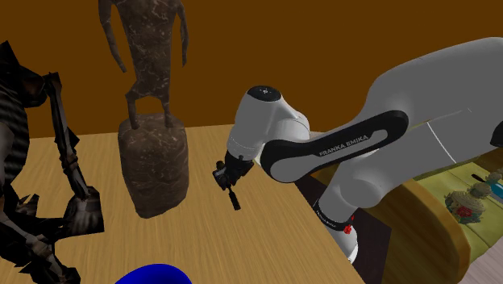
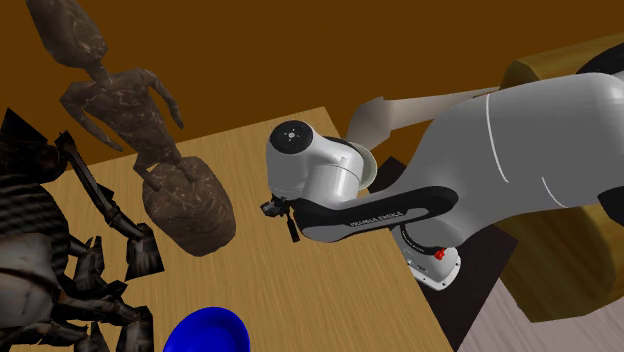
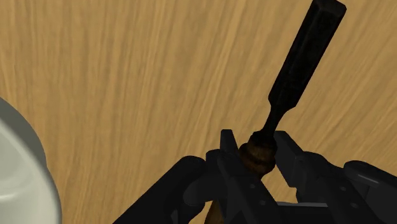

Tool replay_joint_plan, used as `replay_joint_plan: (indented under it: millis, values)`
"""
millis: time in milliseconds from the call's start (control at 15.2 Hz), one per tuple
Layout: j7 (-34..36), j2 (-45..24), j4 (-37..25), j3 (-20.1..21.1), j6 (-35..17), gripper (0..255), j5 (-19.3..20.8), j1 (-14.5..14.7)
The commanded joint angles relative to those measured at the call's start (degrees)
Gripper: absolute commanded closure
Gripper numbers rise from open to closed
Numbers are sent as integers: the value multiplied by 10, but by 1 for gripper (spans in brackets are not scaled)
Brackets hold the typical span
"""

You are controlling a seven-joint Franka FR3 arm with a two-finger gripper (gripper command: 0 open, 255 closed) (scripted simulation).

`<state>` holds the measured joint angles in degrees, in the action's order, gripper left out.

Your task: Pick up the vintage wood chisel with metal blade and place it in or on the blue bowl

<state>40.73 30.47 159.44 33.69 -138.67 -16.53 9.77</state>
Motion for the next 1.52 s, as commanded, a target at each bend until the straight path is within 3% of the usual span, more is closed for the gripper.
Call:
replay_joint_plan:
  millis: [0, 1452]
  values:
    - [-1, 5, -3, -3, 11, 255, -1, 2]
    - [-16, 98, -116, -64, 216, 255, 22, 6]
